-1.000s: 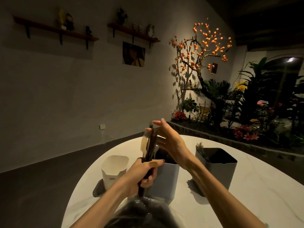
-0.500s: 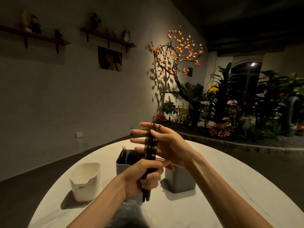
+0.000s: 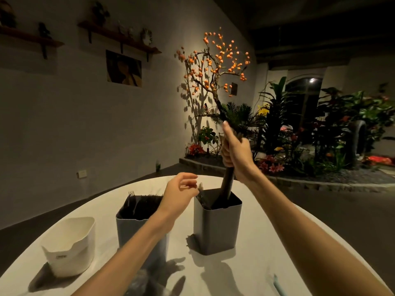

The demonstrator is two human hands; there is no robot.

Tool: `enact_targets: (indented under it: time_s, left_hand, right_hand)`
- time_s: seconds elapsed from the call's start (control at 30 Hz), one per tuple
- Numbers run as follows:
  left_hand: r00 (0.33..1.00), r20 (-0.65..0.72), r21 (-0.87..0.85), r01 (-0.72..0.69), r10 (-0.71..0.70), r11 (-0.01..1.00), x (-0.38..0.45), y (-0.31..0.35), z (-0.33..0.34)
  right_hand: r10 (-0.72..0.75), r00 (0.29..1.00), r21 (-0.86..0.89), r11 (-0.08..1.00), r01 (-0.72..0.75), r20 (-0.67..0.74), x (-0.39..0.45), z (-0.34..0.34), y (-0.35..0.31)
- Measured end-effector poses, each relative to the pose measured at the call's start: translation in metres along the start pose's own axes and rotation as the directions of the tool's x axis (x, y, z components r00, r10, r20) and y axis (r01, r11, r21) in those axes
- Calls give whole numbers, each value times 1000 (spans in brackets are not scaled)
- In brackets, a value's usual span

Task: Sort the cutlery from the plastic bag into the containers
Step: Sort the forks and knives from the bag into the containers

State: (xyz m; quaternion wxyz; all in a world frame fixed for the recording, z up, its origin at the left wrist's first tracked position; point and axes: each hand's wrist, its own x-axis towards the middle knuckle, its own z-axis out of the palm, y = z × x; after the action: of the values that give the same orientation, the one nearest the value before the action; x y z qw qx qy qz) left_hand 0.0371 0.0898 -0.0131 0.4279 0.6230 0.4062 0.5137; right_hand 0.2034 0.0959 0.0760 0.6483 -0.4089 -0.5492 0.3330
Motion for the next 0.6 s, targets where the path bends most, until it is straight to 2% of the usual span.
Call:
enact_targets:
  time_s: [0.13,0.2,0.37,0.5,0.53,0.6]
  left_hand:
    - [997,-80,6,13,-13,1000,5,-19,10]
    - [993,-119,7,19,-18,1000,7,-27,11]
    - [985,-170,-19,-15,11,1000,6,-34,7]
    - [981,-194,-39,-4,-3,999,1,-36,5]
    - [982,-186,-30,5,-10,1000,-2,-35,4]
    - [989,-146,-20,25,-28,999,-7,-31,-1]
  right_hand:
    - [172,983,-48,983,-175,-58,-7,8,56]
    - [217,974,-133,966,-223,-59,-10,11,78]
    - [192,981,-335,925,-179,6,-2,6,103]
    - [309,941,-601,782,-166,142,-7,4,115]
    - [297,944,-610,777,-153,142,-8,3,113]
    - [184,978,-562,821,-100,95,-8,-1,101]
